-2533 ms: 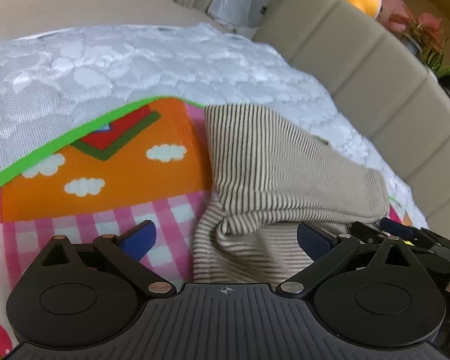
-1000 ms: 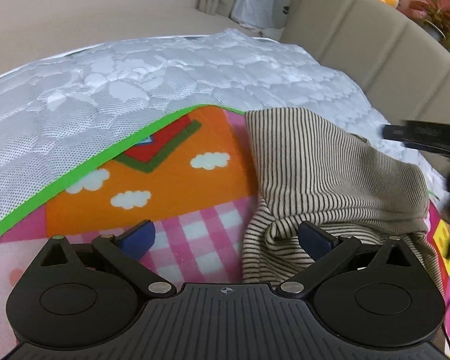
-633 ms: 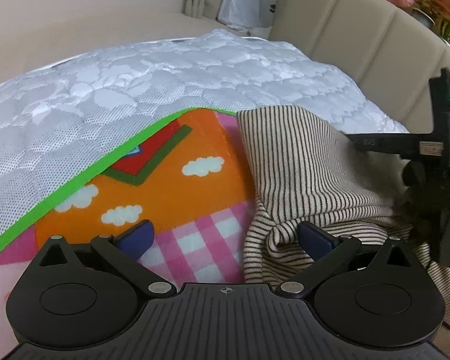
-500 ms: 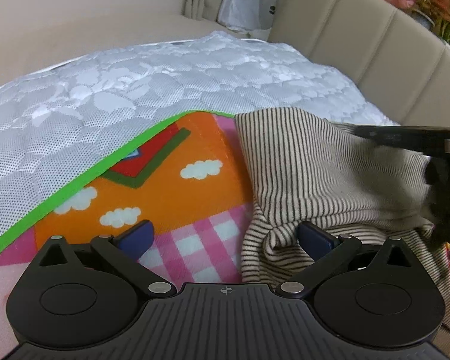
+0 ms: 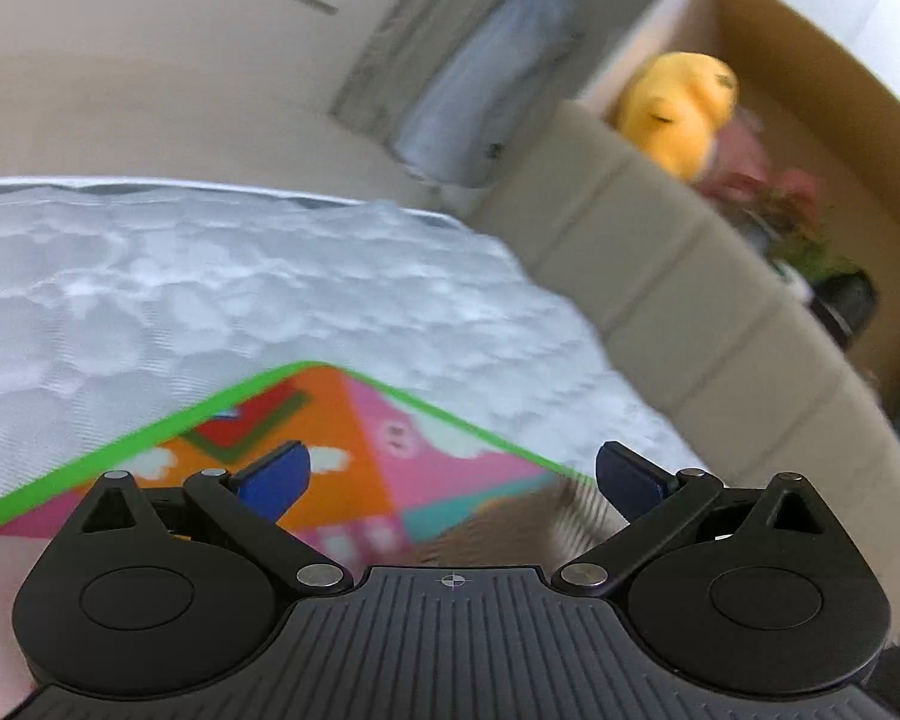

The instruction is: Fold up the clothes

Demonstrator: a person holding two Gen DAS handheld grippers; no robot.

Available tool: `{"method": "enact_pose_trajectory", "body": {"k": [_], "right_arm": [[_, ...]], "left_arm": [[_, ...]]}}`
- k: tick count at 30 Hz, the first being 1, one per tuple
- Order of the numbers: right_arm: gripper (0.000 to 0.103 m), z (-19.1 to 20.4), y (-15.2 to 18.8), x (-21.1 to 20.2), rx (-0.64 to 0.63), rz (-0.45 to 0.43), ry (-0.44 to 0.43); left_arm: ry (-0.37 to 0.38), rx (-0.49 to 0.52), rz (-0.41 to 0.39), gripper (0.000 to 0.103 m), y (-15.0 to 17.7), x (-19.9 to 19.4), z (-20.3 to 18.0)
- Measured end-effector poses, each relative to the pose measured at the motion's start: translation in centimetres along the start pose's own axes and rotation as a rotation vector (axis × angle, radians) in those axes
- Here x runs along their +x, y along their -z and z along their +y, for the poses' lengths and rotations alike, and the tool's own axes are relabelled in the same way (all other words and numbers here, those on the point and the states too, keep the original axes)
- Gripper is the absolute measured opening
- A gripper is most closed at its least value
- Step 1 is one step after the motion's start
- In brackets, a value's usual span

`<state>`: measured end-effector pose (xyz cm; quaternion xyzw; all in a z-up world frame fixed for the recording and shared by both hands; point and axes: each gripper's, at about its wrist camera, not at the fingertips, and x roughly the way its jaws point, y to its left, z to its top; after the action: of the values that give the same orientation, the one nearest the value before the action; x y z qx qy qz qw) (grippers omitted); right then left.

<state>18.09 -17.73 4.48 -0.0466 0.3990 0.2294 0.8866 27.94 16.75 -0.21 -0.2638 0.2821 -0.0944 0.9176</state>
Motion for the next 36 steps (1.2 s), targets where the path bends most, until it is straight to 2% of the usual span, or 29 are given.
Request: {"method": "enact_pose_trajectory", "body": {"k": [2, 4, 5, 6, 8, 11, 13, 15, 17, 21, 23, 25, 26, 27, 29, 30, 32, 33, 36], "right_arm": [[0.004, -0.1, 0.6, -1.0, 0.0, 0.0, -0.02], [0.01, -1.4, 0.0, -2.7, 0.023, -0.043, -0.014], [0.022, -2.0, -0.3, -3.6, 0.035, -0.064, -0.011], [0.041, -3.0, -0.8, -4.5, 0.062, -0.093, 0.008], [0.06, -5.8, -1.7, -5.9, 0.141, -0.143, 0.049], [0.064, -9.7, -1.8, -5.4, 0.286, -0.13, 0.051], [0.064, -11.3, -0.8, -3.4, 0.367, -0.073, 0.032], [0.064, -11.0, 0.5, -2.0, 0.38, -0.055, 0.016], [0.064, -10.8, 1.7, -0.6, 0.393, -0.037, 0.001], [0.064, -10.3, 3.2, 0.9, 0.402, -0.062, -0.053], [0.064, -10.5, 3.1, 2.0, 0.416, -0.038, -0.085], [0.056, -10.6, 3.3, 3.1, 0.425, 0.003, -0.095], [0.04, -10.5, 3.5, 3.4, 0.417, 0.002, -0.092], [0.029, -10.4, 3.7, 3.6, 0.408, 0.001, -0.089], [0.023, -9.8, 3.5, 2.8, 0.376, -0.038, -0.101], [0.021, -9.5, 3.2, 1.9, 0.355, -0.063, -0.104], [0.019, -8.8, 2.6, -0.2, 0.312, -0.094, -0.12], [0.019, -8.4, 2.3, -1.3, 0.291, -0.109, -0.128], [0.019, -7.6, 2.5, -4.4, 0.262, -0.119, -0.155]], "left_arm": [[0.012, 0.049, 0.03, 0.103, 0.8, -0.2, -0.9], [-0.01, 0.105, 0.077, 0.103, 1.9, -0.3, -1.6], [-0.038, 0.123, 0.116, 0.103, 2.3, -0.1, -1.9], [-0.064, 0.134, 0.16, 0.103, 2.7, 0.2, -2.1], [-0.072, 0.144, 0.23, 0.103, 3.1, 0.6, -2.4], [-0.045, 0.163, 0.345, 0.103, 3.3, 1.3, -3.1], [-0.051, 0.204, 0.466, 0.103, 4.0, 2.4, -3.5], [-0.109, 0.297, 0.569, 0.103, 4.9, 3.5, -3.8], [-0.122, 0.339, 0.545, 0.103, 4.6, 2.9, -3.9], [0.076, 0.045, 0.41, 0.103, 1.1, 0.5, -2.3], [0.094, -0.004, 0.39, 0.103, 0.1, 1.2, -2.5], [0.077, -0.018, 0.402, 0.103, -0.1, 2.7, -3.2], [0.039, -0.011, 0.439, 0.103, 0.7, 3.8, -3.4], [0.006, -0.012, 0.478, 0.103, 1.6, 4.7, -3.4], [-0.017, -0.035, 0.528, 0.087, 3.5, 6.1, -3.2], [-0.013, -0.052, 0.535, 0.06, 4.1, 6.2, -3.1], [0.007, -0.069, 0.526, 0.052, 4.6, 5.9, -3.0], [0.024, -0.057, 0.512, 0.044, 4.5, 5.5, -3.3], [0.061, -0.028, 0.475, 0.04, 3.7, 2.5, -4.7]]}}
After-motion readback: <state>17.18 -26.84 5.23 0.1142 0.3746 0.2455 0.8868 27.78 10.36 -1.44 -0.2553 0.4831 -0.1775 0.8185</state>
